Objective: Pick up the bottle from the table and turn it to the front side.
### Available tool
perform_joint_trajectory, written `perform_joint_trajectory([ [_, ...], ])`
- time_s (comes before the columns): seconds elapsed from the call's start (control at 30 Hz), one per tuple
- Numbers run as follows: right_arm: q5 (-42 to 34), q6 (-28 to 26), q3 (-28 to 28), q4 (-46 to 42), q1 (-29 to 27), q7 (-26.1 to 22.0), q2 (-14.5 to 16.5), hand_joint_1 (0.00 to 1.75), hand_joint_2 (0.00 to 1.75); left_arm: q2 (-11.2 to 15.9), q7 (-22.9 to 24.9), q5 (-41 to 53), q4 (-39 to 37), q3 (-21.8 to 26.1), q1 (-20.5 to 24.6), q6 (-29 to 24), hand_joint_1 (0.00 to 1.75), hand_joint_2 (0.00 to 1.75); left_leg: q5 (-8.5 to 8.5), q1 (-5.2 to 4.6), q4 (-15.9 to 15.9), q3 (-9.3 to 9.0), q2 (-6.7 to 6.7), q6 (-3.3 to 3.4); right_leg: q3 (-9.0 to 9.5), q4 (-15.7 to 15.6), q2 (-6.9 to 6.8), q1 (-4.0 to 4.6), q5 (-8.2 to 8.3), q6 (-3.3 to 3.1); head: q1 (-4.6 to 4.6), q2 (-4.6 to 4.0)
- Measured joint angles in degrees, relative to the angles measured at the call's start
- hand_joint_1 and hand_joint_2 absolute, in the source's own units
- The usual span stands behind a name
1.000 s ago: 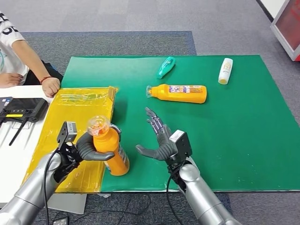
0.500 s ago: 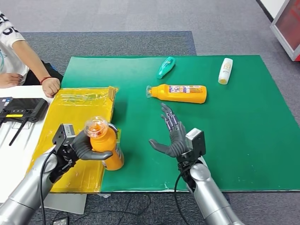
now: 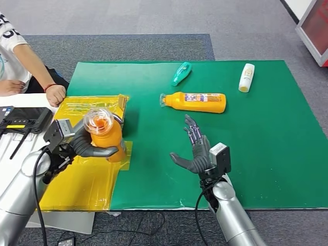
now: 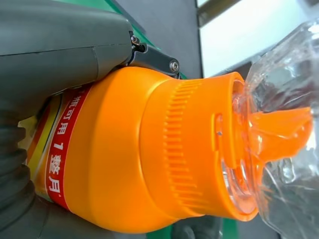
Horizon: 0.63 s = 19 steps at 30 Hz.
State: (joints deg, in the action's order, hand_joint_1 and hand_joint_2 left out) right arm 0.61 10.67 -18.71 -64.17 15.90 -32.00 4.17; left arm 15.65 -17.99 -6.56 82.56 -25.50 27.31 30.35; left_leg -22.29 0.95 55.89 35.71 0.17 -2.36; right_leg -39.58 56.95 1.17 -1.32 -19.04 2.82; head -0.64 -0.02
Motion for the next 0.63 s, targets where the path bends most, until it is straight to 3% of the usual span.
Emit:
perform_joint_trajectory([
  [0.13, 0.6, -0.2, 0.0, 0.0, 0.0, 0.4, 0.0, 0.00, 1.75, 0.6, 5.1, 2.5, -1.5, -1.1, 2.9, -1.2, 1.75, 1.75, 0.02, 0.00, 0.0, 0.01, 0.00, -0.02, -0.03, 0.0, 0.00, 0.00, 0.01, -0.01, 0.01, 0.00],
  [0.3, 1.3, -0.2, -0.1, 0.2, 0.8, 0.9, 0.1, 0.00, 1.75, 1.1, 10.4, 2.9, -10.1, -4.5, 10.6, 0.7, 1.75, 1.75, 0.10, 0.01, 0.0, 0.05, 0.00, -0.08, -0.05, 0.0, 0.00, 0.01, 0.11, -0.04, -0.01, 0.00],
  [0.5, 1.8, -0.6, -0.5, 1.1, 2.0, 1.1, 0.5, 0.00, 1.75, 1.8, 12.7, 2.9, -20.3, -9.0, 18.8, 2.6, 1.75, 1.75, 0.16, 0.01, 0.0, 0.06, 0.00, -0.10, -0.06, 0.0, 0.00, 0.01, 0.16, -0.02, 0.01, 0.00],
  [0.63, 1.8, -0.8, -1.0, 1.7, 2.4, 1.1, 0.6, 0.00, 1.75, 2.1, 13.1, 3.0, -24.8, -11.1, 21.8, 2.9, 1.75, 1.75, 0.17, 0.01, 0.0, 0.07, 0.00, -0.10, -0.07, 0.0, 0.00, 0.01, 0.16, -0.02, 0.00, 0.00],
])
